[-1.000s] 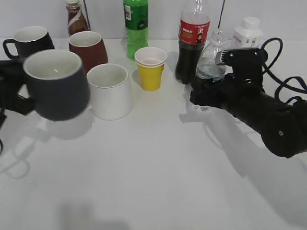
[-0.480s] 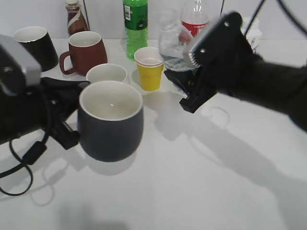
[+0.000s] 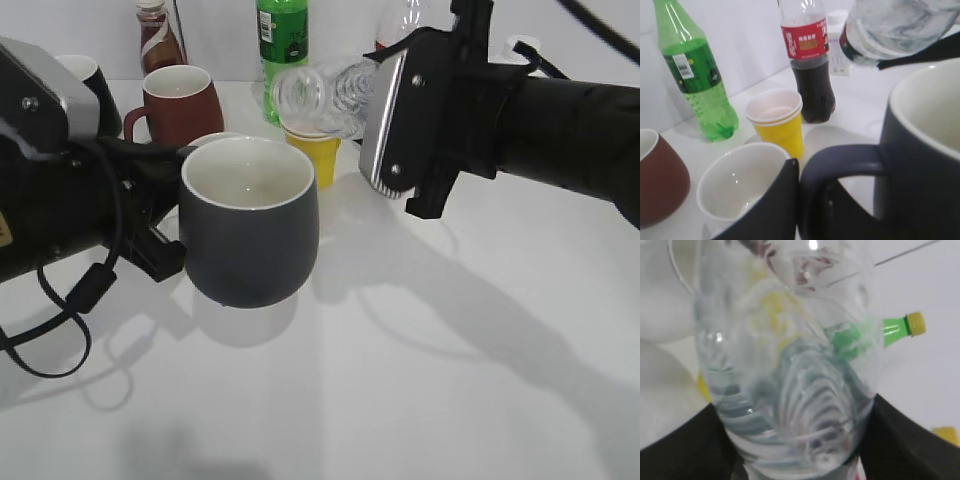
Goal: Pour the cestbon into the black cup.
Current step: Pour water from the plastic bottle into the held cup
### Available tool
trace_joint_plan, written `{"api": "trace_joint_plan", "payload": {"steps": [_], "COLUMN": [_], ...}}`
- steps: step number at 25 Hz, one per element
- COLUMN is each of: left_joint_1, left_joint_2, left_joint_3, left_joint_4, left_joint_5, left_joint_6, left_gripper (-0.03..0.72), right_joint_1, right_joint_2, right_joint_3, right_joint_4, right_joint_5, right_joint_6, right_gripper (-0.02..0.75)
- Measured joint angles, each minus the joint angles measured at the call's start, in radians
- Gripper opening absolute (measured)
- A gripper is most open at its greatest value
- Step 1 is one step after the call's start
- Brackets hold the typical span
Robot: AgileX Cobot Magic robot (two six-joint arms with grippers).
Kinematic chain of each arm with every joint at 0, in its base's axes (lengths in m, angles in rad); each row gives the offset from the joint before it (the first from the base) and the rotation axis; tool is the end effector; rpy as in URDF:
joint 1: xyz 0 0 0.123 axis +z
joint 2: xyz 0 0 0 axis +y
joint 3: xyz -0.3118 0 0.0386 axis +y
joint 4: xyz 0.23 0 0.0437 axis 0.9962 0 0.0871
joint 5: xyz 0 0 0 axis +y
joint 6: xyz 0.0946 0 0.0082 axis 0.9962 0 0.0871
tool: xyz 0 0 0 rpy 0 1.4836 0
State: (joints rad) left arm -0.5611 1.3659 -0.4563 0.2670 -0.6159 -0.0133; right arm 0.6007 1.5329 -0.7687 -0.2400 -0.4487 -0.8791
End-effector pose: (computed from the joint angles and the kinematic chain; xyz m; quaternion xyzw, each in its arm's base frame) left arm 0.1968 -0.1408 0.2606 0.3360 0.7047 -0.1685 0.6018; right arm 0.2541 0.1860 0.2860 -0.6104 0.4954 -0.1118 0.6079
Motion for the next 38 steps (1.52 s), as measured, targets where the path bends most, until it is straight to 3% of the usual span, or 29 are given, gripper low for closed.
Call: {"api": "trace_joint_plan", "payload": {"steps": [15,38], "left_joint_1": [0.0,0.0], "left_joint_2": [0.0,0.0], "left_joint_3": [0.0,0.0], "left_joint_4": [0.048,0.05], "left_joint_5": [0.082,0.127], "left_joint_6": [-0.007,-0.007], "left_gripper": [0.043,0.042], "right_joint_1": [0.0,0.0], "right_joint_2": [0.0,0.0], "right_joint_3": [0.0,0.0], "right_joint_4": [0.099,0.099], "right_joint_5": [-0.031,-0.146], "right_joint_6": [-0.384,-0.506], "right_gripper": [0.477,0.477]}}
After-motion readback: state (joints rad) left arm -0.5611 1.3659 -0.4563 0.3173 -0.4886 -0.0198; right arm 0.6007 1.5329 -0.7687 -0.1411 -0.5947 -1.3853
